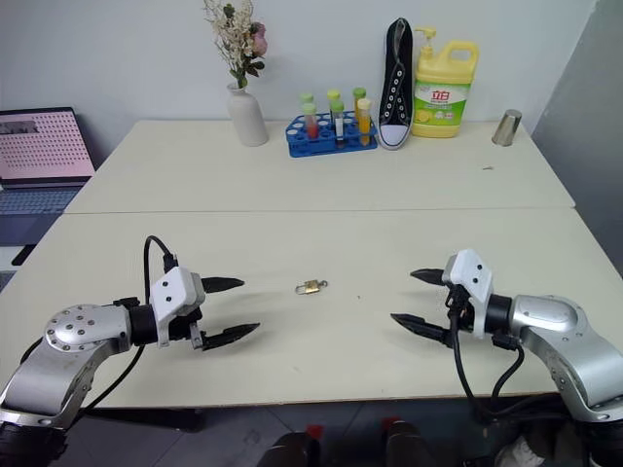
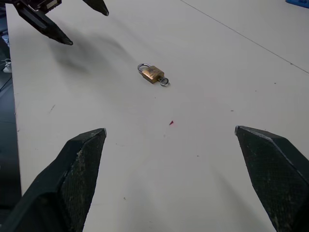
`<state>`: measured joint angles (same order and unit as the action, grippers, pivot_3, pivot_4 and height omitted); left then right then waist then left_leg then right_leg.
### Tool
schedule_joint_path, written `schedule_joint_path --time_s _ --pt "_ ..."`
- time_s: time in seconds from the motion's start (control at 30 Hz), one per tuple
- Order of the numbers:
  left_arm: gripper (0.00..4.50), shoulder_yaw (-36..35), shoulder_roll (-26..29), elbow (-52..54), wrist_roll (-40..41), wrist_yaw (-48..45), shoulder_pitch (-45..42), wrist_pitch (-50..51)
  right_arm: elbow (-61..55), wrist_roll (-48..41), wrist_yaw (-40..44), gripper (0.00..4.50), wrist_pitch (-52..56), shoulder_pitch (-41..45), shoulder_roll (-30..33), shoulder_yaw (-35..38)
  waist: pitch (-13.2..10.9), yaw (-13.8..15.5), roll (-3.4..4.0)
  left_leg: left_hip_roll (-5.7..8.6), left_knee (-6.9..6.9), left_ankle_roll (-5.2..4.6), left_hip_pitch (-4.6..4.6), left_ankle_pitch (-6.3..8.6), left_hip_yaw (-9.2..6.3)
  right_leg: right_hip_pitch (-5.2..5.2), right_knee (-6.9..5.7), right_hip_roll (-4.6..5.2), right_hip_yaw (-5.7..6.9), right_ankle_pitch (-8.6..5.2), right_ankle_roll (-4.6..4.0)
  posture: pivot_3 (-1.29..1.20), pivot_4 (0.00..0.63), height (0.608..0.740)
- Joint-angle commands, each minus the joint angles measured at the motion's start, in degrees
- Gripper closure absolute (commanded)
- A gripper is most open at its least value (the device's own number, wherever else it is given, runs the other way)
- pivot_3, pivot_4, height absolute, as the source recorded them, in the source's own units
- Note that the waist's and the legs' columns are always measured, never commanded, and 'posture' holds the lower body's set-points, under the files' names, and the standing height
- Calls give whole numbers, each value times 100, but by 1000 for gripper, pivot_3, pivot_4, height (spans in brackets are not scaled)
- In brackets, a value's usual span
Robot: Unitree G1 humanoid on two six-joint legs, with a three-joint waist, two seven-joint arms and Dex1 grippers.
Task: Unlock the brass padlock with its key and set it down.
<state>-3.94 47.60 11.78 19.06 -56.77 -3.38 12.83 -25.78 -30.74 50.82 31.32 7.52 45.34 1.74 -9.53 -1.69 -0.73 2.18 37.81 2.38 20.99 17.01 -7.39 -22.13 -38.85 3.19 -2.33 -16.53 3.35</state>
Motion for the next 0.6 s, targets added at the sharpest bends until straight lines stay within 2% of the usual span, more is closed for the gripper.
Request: schedule_joint_path --time_s 0.03,0.3,0.43,0.6 --pt "0 -72 -79 273 98 14 -15 -49 -70 -14 81 24 -70 85 -42 -29 -1 -2 -2 0 0 0 0 0 0 0 0 0 0 0 0 0 150 740" --pt "0 27 -166 324 -65 120 -92 95 63 125 44 24 -60 150 -85 -93 -2 -1 -2 0 0 0 0 0 -1 -2 0 -1 -1 0 0 0 150 740" --pt "0 212 -183 103 16 -199 -246 14 45 177 -99 24 23 156 -159 -112 -2 -2 -2 2 0 0 0 0 -1 -2 0 -1 0 0 0 0 150 740" --pt "0 468 -406 -491 -95 -345 -842 -47 -30 122 -314 24 354 206 -236 -90 -3 1 -3 6 1 0 0 0 -1 -2 -1 -2 2 0 0 0 150 740"
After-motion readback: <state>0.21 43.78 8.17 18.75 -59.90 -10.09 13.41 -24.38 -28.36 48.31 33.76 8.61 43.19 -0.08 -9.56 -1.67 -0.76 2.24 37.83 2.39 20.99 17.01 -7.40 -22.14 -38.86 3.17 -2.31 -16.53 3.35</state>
